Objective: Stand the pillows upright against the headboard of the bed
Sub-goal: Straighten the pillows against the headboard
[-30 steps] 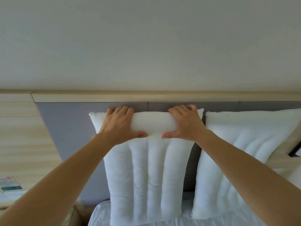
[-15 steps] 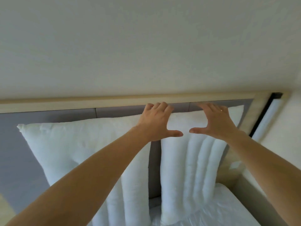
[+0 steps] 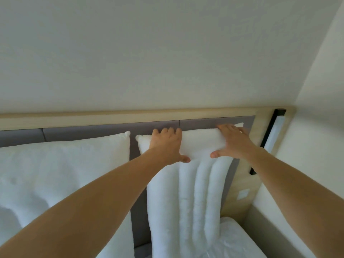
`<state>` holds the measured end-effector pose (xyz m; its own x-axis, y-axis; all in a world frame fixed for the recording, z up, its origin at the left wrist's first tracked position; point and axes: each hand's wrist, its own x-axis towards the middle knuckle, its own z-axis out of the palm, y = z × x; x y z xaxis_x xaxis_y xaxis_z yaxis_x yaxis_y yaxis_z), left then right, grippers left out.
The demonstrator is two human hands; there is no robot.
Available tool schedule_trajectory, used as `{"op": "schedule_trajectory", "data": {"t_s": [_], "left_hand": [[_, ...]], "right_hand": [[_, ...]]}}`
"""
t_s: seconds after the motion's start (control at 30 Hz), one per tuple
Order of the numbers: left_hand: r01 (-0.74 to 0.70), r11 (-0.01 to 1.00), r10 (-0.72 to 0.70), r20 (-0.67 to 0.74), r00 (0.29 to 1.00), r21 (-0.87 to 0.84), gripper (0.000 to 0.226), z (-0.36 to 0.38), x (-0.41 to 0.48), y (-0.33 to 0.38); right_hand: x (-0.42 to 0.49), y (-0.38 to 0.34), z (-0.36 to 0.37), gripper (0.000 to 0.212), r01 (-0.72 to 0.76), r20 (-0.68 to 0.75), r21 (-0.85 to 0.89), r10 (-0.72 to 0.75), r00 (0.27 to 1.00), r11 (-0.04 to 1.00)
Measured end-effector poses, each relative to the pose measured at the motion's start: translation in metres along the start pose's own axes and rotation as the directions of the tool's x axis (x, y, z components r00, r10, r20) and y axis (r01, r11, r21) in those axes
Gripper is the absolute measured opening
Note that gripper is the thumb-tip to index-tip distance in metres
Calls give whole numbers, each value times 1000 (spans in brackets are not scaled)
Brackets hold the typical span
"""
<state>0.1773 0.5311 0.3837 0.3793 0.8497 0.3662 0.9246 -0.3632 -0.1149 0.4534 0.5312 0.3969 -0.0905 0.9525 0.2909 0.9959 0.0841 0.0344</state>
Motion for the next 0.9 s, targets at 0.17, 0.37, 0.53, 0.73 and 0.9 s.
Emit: {"op": "schedule_trajectory", "data": {"t_s": [0.17,0.37,0.53,0.73,0.9], "left_hand": [[-30,999,29,-32,999,-33,82,-2,-2,-1],[-22,998,16,-107,994,-59,63,-6,-15,0],[-19,995,6,-132,991,-102,63,-18,-26,-8],[-35,992,19,-126,992,-121,60,-38,-34,-10],[-67,994,57,-116,992,-88,62,-47,-33,-19]], "right_hand": [[7,-8,6,122,88,-12,-25,-88,996,996],[-4,-21,8,101,95,-85,0,-94,992,995],[-13,-28,-10,99,136,-131,20,-133,982,990],[-24,-35,-28,87,132,-123,64,-123,985,989],[-24,-42,-28,86,99,-98,81,-91,991,992]]}}
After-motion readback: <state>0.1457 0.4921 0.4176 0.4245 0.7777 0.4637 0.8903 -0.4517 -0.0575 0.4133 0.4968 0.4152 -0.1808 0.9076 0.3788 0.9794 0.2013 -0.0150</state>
